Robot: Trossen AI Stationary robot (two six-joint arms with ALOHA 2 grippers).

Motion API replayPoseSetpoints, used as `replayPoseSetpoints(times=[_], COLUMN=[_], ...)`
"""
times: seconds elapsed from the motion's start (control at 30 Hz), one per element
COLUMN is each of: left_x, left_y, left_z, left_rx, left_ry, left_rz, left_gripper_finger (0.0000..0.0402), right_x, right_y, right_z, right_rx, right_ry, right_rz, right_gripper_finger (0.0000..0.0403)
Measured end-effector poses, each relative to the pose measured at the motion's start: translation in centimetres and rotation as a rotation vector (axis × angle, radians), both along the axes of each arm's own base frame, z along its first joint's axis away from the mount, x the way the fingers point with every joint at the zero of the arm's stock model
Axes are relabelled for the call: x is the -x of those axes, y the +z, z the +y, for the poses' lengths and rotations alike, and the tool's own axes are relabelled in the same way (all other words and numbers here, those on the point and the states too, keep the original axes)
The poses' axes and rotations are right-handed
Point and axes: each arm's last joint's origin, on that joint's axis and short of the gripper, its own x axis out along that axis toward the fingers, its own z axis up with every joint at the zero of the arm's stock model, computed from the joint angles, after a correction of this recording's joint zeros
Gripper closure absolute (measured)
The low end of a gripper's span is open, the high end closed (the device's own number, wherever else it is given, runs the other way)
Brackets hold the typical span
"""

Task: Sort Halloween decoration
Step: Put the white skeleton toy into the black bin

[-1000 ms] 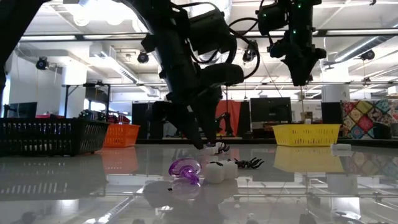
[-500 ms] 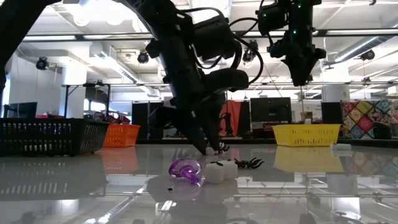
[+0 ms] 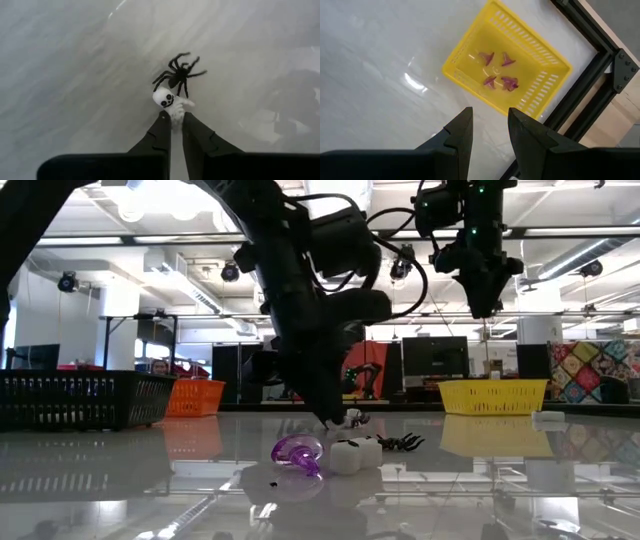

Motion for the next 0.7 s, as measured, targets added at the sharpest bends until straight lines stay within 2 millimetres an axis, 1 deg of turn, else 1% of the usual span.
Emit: replayPoseSetpoints(times=[0.1, 0.23, 0.43, 0.57, 0.7], left_x=[1.0, 2.4, 4.6, 6.7, 9.0], left_y=[1.3, 4.5, 8.0, 9.6, 11.2], left_z=[-0.1, 0.1, 0.2, 0.2, -0.1], left_rx=[-0.001, -0.048, -0.096, -0.143, -0.151], left_ry=[-0.035, -0.057, -0.074, -0.072, -0.094], left_rz=[0.034, 0.026, 0.034, 0.129, 0.217], left_gripper_finger=[0.0399, 0.04, 0.04, 0.04, 0.04], right_x=[0.0, 0.0, -0.1, -0.3, -0.3], right_y=[0.0, 0.0, 0.0, 0.0, 0.0], right_z=[0.0, 0.0, -0.1, -0.2, -0.2], right_rx=[0.0, 0.002, 0.008, 0.015, 0.015], right_ry=[0.003, 0.004, 0.007, 0.008, 0.025], right_rz=[0.0, -0.001, -0.011, -0.024, -0.02], right_gripper_finger=[0.0287, 0.0287, 0.0287, 0.0287, 0.0287])
